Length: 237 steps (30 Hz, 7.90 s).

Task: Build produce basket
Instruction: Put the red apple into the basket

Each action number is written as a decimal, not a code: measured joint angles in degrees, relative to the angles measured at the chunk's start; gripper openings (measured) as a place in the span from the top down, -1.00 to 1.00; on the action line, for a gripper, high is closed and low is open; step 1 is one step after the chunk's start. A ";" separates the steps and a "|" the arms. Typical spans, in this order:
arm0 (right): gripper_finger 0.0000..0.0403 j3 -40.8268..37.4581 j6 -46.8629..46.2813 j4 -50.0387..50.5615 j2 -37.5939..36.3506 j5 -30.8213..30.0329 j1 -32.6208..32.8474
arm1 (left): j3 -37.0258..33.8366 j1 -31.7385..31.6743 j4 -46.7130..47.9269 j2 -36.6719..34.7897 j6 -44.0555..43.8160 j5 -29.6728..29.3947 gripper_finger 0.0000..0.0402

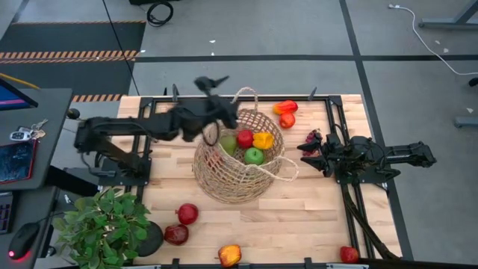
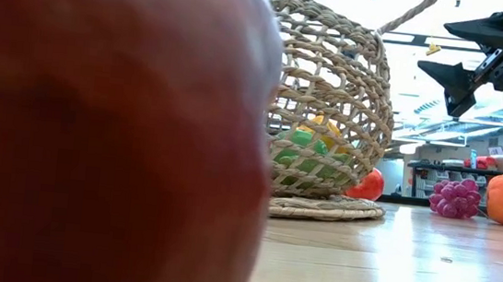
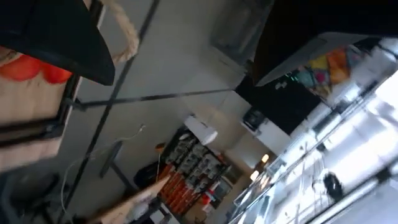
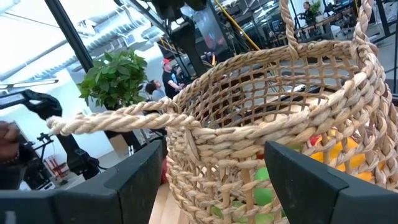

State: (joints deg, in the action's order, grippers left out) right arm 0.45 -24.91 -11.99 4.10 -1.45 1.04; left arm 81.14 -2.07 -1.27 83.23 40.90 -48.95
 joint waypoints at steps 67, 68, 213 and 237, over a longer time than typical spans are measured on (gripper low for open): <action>-0.41 0.00 -2.20 -6.57 0.02 0.09 -0.02 | -80.60 8.79 -24.11 -58.88 -53.20 23.75 -0.04; -0.41 0.00 -0.21 -8.12 0.02 0.56 -0.05 | -80.60 8.79 -24.04 -58.87 -53.81 23.78 -0.03; -0.58 44.59 7.38 0.02 44.28 20.17 -22.94 | -80.71 8.77 -24.12 -58.87 -46.20 23.74 -0.03; -0.58 63.43 44.97 27.45 62.90 -8.83 1.32 | -80.71 8.78 -24.09 -58.87 -46.18 23.76 -0.04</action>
State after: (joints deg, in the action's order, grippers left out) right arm 63.88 20.06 15.45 67.00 -10.28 2.36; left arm 0.43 6.72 -25.36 24.36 -5.28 -25.19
